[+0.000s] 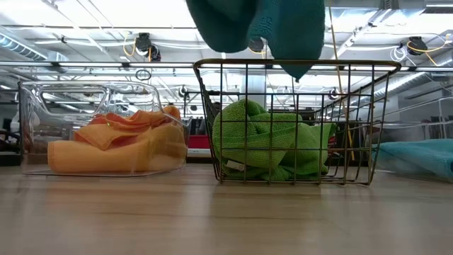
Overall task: Sort microfiber towel by color & place in baskets
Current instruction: Put the blue microfiber towel into the right transparent bin
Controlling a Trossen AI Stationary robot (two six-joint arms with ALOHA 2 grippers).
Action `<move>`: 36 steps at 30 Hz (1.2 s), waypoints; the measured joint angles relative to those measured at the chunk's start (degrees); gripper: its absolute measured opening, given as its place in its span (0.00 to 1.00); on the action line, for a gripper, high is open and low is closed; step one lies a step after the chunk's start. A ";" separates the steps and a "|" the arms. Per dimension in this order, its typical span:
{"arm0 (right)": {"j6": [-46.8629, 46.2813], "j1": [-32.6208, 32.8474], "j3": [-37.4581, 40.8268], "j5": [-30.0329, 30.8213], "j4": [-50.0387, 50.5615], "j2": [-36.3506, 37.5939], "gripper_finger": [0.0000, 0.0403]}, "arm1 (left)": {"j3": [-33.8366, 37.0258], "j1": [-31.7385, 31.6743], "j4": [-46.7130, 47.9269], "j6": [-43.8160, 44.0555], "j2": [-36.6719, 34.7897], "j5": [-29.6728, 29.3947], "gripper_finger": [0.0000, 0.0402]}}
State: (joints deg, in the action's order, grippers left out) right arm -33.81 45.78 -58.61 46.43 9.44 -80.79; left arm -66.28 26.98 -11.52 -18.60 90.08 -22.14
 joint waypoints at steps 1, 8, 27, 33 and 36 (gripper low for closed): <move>0.01 0.30 0.00 1.30 -0.74 0.55 0.75 | 0.00 0.00 -0.02 -0.02 0.00 -0.52 0.02; 4.26 0.98 0.00 10.28 -6.58 1.53 0.75 | 0.00 -0.83 0.10 -1.70 0.00 -2.81 0.02; 16.40 -12.98 0.00 -10.84 -16.18 -1.93 0.97 | 0.00 -2.05 0.33 -4.49 0.50 -1.89 0.02; 17.71 -14.93 0.00 -10.86 -17.02 -4.52 0.93 | 0.00 -1.66 -0.01 -5.91 0.50 -1.87 0.02; 18.64 -15.45 0.00 -10.85 -18.28 -5.07 0.83 | 0.00 -1.29 0.00 -6.11 0.50 -1.79 0.02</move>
State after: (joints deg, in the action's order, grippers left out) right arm -15.17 30.33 -58.61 35.57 -8.84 -85.86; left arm -66.28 25.69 -11.52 -24.71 90.59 -23.93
